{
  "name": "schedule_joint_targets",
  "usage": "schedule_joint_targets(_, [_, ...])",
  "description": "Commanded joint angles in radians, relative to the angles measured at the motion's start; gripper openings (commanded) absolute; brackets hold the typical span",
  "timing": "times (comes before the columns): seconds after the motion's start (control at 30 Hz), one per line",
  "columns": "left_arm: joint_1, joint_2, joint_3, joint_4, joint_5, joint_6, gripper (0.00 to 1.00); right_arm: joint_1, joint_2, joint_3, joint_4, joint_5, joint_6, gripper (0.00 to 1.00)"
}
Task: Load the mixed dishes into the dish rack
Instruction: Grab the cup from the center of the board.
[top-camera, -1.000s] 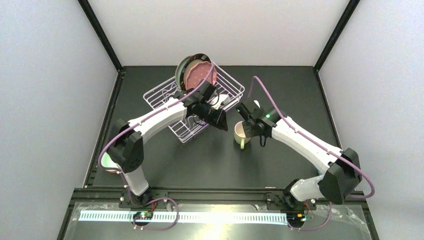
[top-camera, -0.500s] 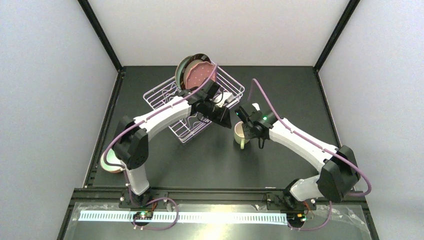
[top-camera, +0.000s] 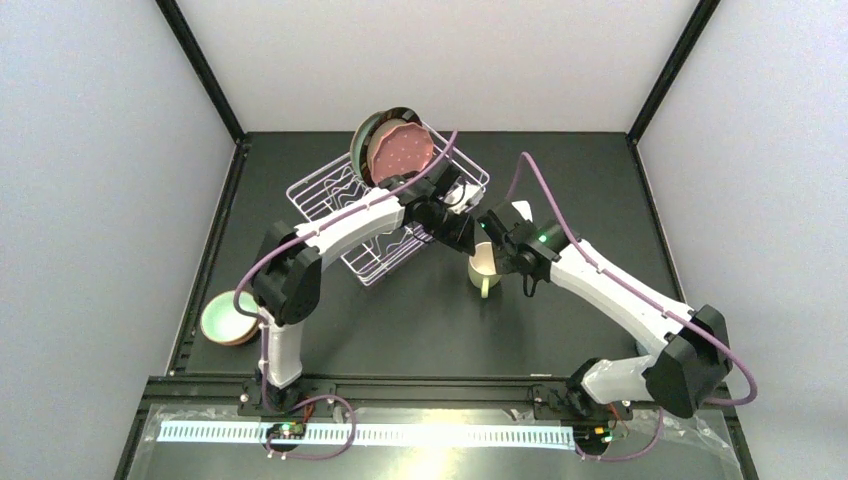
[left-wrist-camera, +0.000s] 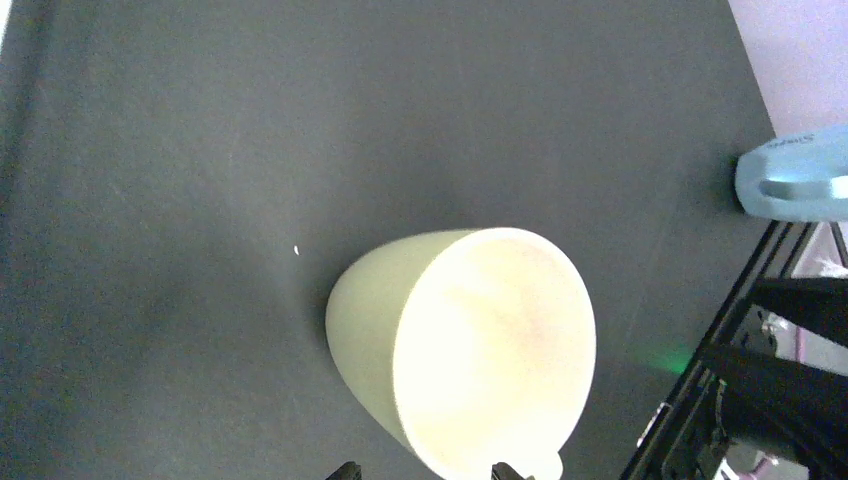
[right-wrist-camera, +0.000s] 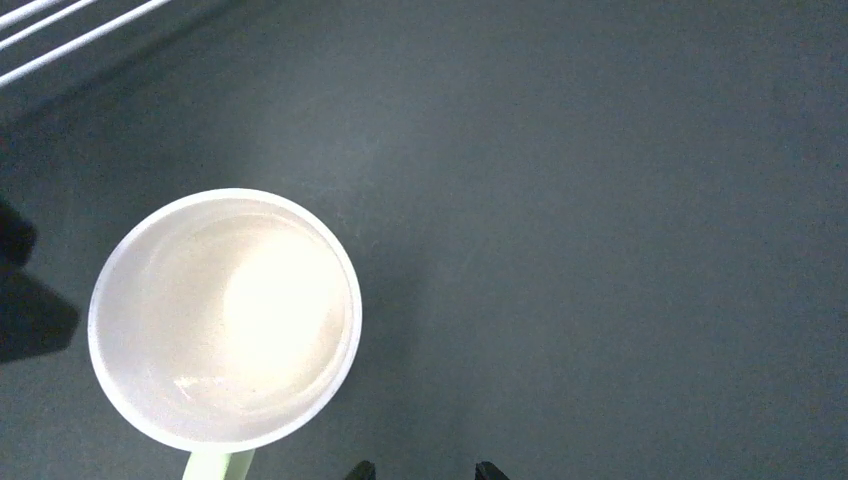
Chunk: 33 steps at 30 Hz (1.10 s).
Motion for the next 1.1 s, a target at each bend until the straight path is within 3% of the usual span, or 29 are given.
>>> schedule_joint_targets(0.0, [-0.014,0.054,0.075,-0.034,-0.045,0.006,0.74,-0.006,-0.045,0.019,-0.033,0.013,0.026,0.57])
schedule_joint_targets(0.5, [-0.050,0.195,0.199,-0.081,-0.122,-0.002,0.73,-0.006,-0.094,0.031,-0.046,-0.027,0.006,0.57])
schedule_joint_targets(0.63, [-0.067,0.235,0.247,-0.098,-0.151,0.000,0.68,-0.005,-0.103,0.031,-0.047,-0.032,-0.002,0.57])
schedule_joint_targets(1.07, [-0.107,0.282,0.264,-0.102,-0.247,-0.029,0.15,-0.006,-0.164,-0.013,-0.068,-0.045,-0.016,0.57])
